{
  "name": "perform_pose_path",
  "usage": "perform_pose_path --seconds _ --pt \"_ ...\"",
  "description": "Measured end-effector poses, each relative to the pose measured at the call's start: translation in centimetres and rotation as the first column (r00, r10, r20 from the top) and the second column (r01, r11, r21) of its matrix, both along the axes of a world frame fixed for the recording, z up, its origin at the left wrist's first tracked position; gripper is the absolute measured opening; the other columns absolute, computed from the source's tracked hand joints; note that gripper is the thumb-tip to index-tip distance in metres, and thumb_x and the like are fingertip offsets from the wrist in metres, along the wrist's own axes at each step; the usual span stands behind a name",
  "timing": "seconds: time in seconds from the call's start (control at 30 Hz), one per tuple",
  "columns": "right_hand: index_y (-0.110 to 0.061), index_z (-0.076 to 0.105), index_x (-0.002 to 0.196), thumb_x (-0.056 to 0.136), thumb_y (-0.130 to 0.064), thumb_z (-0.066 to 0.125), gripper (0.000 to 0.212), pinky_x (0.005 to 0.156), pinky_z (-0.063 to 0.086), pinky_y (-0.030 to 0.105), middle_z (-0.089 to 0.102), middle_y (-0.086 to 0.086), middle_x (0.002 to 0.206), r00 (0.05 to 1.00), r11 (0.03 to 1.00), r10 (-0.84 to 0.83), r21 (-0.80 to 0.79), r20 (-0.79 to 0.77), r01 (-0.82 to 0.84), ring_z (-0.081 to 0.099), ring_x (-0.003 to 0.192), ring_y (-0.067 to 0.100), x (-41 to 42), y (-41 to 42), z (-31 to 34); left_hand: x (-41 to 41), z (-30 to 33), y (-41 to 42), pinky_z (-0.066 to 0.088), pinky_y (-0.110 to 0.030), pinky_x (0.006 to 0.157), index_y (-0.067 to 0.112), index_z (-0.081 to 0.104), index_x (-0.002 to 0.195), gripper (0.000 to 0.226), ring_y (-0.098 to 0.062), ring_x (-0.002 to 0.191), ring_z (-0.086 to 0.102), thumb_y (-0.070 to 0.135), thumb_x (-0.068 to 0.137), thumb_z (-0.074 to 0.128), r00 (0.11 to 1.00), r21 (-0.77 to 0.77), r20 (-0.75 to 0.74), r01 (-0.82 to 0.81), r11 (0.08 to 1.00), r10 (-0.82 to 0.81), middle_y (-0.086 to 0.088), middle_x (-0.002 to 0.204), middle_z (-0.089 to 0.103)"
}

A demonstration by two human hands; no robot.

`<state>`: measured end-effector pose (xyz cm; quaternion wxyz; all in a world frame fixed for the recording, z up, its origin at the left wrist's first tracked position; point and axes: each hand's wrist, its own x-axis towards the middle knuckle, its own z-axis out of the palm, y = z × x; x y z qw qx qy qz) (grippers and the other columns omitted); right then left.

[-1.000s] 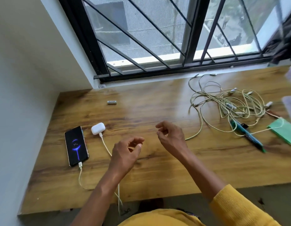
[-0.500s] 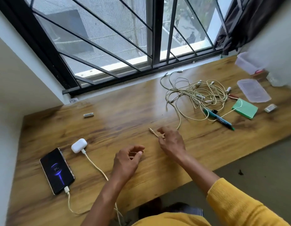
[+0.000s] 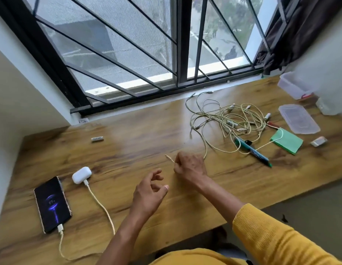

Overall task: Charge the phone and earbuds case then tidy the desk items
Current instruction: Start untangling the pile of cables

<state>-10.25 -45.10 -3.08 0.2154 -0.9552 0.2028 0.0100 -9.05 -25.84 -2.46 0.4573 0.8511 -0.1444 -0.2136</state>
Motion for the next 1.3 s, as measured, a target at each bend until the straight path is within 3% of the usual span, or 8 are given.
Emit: perform_pose_path --seconds 0.1,0.2,0.33,0.5,0.67,0.87,1.0,1.3 --pt "-0.020 0.054 0.095 0.094 -0.025 0.060 0.008 0.075 0.052 0.039 0.074 0.003 0.082 0.987 0.883 -0.087 0.468 0.132 0.015 0.070 0.079 0.023 -0.1 -1.4 1.9 -0.3 0.0 -3.0 0.053 -0.012 0.069 0.033 0.051 0.148 0.069 -0.004 0.101 0.070 0.027 0.088 0.085 0.997 -0.042 0.001 -0.076 0.996 0.076 0.014 0.129 0.064" --pt "-0.009 0.058 0.091 0.089 -0.009 0.060 0.003 0.061 0.049 0.034 0.069 0.009 0.066 0.969 0.532 -0.161 0.843 0.189 -0.076 0.063 0.060 0.017 -0.1 -3.3 5.1 -0.9 0.5 -6.7 0.053 -0.016 0.077 0.035 0.055 0.143 0.069 -0.002 0.111 0.066 0.037 0.084 0.089 0.995 -0.167 0.017 -0.090 0.982 0.094 0.019 0.130 0.065" --pt "0.001 0.069 0.106 0.102 -0.010 0.059 0.016 0.067 0.041 0.033 0.047 0.002 0.059 0.978 0.096 -0.121 0.982 0.171 -0.160 0.047 0.058 0.017 0.1 -7.2 7.8 -2.0 1.4 -12.2 0.051 -0.014 0.089 0.041 0.053 0.137 0.062 0.005 0.121 0.060 0.038 0.083 0.085 0.986 -0.293 0.137 -0.050 0.955 0.093 0.035 0.125 0.063" --pt "-0.004 0.072 0.116 0.111 -0.032 0.050 0.037 0.071 0.045 0.034 0.041 0.002 0.067 0.979 -0.140 -0.014 0.969 0.203 -0.203 0.046 0.069 0.024 -0.7 -12.5 10.1 -2.0 2.1 -16.9 0.051 -0.032 0.087 0.031 0.072 0.102 0.010 -0.014 0.101 0.070 0.036 0.094 0.068 0.973 -0.360 0.209 -0.019 0.933 0.101 0.012 0.100 0.074" --pt "-0.002 0.065 0.106 0.113 -0.041 0.034 0.051 0.082 0.045 0.040 0.050 0.004 0.064 0.974 -0.119 -0.056 0.968 0.218 -0.223 0.051 0.061 0.021 -0.5 -16.5 12.3 -1.0 3.3 -17.4 0.045 -0.023 0.074 0.019 0.072 0.073 0.052 -0.007 0.077 0.061 0.060 0.097 0.052 0.984 -0.421 0.141 -0.040 0.906 0.109 0.001 0.076 0.069" --pt "-0.012 0.061 0.102 0.113 -0.043 0.030 0.045 0.102 0.037 0.053 0.044 -0.001 0.056 0.946 -0.287 0.110 0.922 0.303 -0.262 0.047 0.057 0.019 -0.5 -19.9 13.7 2.3 4.7 -17.2 0.038 -0.028 0.067 0.007 0.064 0.066 0.047 -0.012 0.067 0.049 0.035 0.101 0.051 0.989 -0.460 0.148 0.064 0.886 0.006 -0.002 0.065 0.057" --pt "-0.010 0.055 0.089 0.112 -0.035 0.031 0.041 0.083 0.031 0.050 0.050 -0.001 0.056 0.847 -0.417 0.318 0.865 0.427 -0.279 0.038 0.058 0.021 -0.7 -20.1 14.9 5.2 5.5 -16.8 0.035 -0.032 0.063 -0.004 0.062 0.067 0.055 -0.017 0.063 0.047 0.041 0.097 0.056 0.980 -0.438 0.192 0.140 0.888 -0.060 -0.008 0.061 0.052" --pt "0.003 0.062 0.096 0.115 -0.015 0.027 0.043 0.080 0.048 0.038 0.067 0.015 0.082 0.629 -0.024 0.658 0.847 0.413 -0.531 0.064 0.073 0.027 -1.7 -17.5 16.1 9.0 9.5 -16.1 0.040 -0.038 0.067 0.032 0.060 0.060 0.031 -0.017 0.069 0.052 0.041 0.090 0.060 0.915 -0.227 0.339 0.305 0.925 -0.218 0.008 0.065 0.055"
